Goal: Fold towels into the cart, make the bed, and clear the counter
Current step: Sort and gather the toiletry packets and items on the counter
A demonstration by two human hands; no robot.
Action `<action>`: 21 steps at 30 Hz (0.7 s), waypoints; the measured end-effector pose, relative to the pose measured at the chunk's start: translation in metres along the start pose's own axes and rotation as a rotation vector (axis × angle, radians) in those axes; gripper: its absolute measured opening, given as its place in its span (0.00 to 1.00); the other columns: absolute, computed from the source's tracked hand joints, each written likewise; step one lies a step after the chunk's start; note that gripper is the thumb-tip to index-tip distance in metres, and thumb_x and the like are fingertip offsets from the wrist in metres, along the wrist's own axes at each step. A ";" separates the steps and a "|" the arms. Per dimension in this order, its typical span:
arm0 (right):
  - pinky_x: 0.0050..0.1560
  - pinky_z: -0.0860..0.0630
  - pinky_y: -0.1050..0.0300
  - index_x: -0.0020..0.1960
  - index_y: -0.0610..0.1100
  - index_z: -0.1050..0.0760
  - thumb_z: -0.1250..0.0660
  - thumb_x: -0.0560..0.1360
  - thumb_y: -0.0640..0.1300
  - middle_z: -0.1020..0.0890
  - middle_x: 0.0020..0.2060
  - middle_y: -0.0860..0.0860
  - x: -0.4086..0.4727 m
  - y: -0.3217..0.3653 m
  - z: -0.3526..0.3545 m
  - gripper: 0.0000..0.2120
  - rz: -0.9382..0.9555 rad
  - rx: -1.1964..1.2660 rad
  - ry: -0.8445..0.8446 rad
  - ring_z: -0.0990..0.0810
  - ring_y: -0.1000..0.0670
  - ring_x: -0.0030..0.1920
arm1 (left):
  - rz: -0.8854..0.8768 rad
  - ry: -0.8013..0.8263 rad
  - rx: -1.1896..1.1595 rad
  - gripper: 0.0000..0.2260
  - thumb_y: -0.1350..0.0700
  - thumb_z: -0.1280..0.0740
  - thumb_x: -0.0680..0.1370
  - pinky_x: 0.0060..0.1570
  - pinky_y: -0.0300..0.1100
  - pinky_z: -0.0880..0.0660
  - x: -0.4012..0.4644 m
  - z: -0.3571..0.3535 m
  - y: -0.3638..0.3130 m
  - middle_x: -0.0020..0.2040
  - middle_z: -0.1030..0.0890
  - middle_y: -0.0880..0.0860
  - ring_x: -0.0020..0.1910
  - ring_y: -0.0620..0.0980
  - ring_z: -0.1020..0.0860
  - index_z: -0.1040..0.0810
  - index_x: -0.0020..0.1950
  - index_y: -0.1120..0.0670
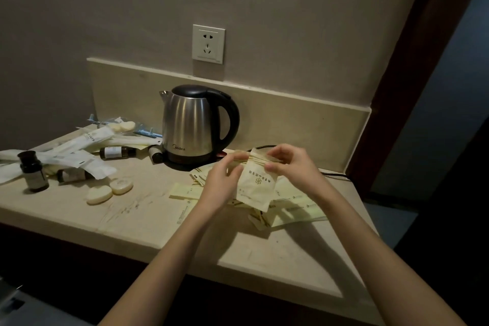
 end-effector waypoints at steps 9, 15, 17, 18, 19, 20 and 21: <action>0.46 0.25 0.61 0.50 0.50 0.22 0.32 0.75 0.42 0.21 0.47 0.54 0.005 -0.019 -0.003 0.05 0.065 -0.119 -0.086 0.22 0.56 0.47 | 0.084 0.008 0.086 0.23 0.55 0.26 0.71 0.56 0.51 0.23 -0.005 0.000 0.006 0.58 0.22 0.48 0.57 0.48 0.23 0.27 0.65 0.53; 0.56 0.32 0.61 0.66 0.50 0.26 0.40 0.80 0.44 0.24 0.63 0.53 0.004 -0.079 0.010 0.15 -0.160 -0.482 0.113 0.26 0.55 0.57 | 0.091 -0.135 0.093 0.20 0.59 0.27 0.72 0.49 0.49 0.21 0.007 0.028 0.006 0.53 0.21 0.49 0.51 0.48 0.21 0.26 0.62 0.53; 0.56 0.29 0.59 0.69 0.52 0.30 0.40 0.80 0.47 0.26 0.65 0.53 -0.002 -0.094 0.008 0.17 -0.214 -0.548 0.197 0.25 0.54 0.57 | 0.092 -0.147 0.077 0.20 0.60 0.27 0.72 0.47 0.46 0.20 0.010 0.028 0.006 0.52 0.22 0.48 0.48 0.46 0.22 0.26 0.62 0.53; 0.57 0.28 0.59 0.70 0.52 0.31 0.40 0.80 0.48 0.26 0.66 0.53 -0.004 -0.099 0.008 0.18 -0.228 -0.560 0.220 0.26 0.54 0.57 | 0.090 -0.155 0.077 0.20 0.60 0.28 0.73 0.45 0.43 0.21 0.011 0.027 0.006 0.52 0.23 0.48 0.48 0.44 0.22 0.27 0.63 0.53; 0.56 0.28 0.59 0.70 0.52 0.31 0.40 0.80 0.48 0.26 0.66 0.53 -0.006 -0.102 0.010 0.18 -0.234 -0.569 0.230 0.26 0.55 0.57 | 0.087 -0.161 0.080 0.20 0.59 0.28 0.73 0.44 0.41 0.22 0.012 0.025 0.006 0.52 0.23 0.47 0.48 0.44 0.23 0.27 0.63 0.53; 0.55 0.28 0.60 0.69 0.52 0.31 0.39 0.80 0.49 0.25 0.64 0.54 -0.008 -0.103 0.013 0.18 -0.232 -0.577 0.230 0.26 0.56 0.56 | 0.090 -0.162 0.091 0.20 0.59 0.28 0.73 0.43 0.39 0.22 0.013 0.023 0.006 0.53 0.23 0.47 0.49 0.45 0.23 0.27 0.64 0.53; 0.54 0.26 0.59 0.68 0.53 0.29 0.39 0.79 0.49 0.23 0.61 0.55 -0.007 -0.103 0.016 0.17 -0.223 -0.585 0.223 0.25 0.56 0.54 | 0.094 -0.157 0.099 0.21 0.59 0.28 0.73 0.43 0.39 0.22 0.014 0.020 0.007 0.54 0.23 0.48 0.50 0.46 0.23 0.27 0.64 0.53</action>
Point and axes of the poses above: each hand's wrist, its own x-axis towards the middle knuckle, its own z-axis out of the back of the hand, y = z × x, the point moved 5 cm from there along x, towards the middle knuckle
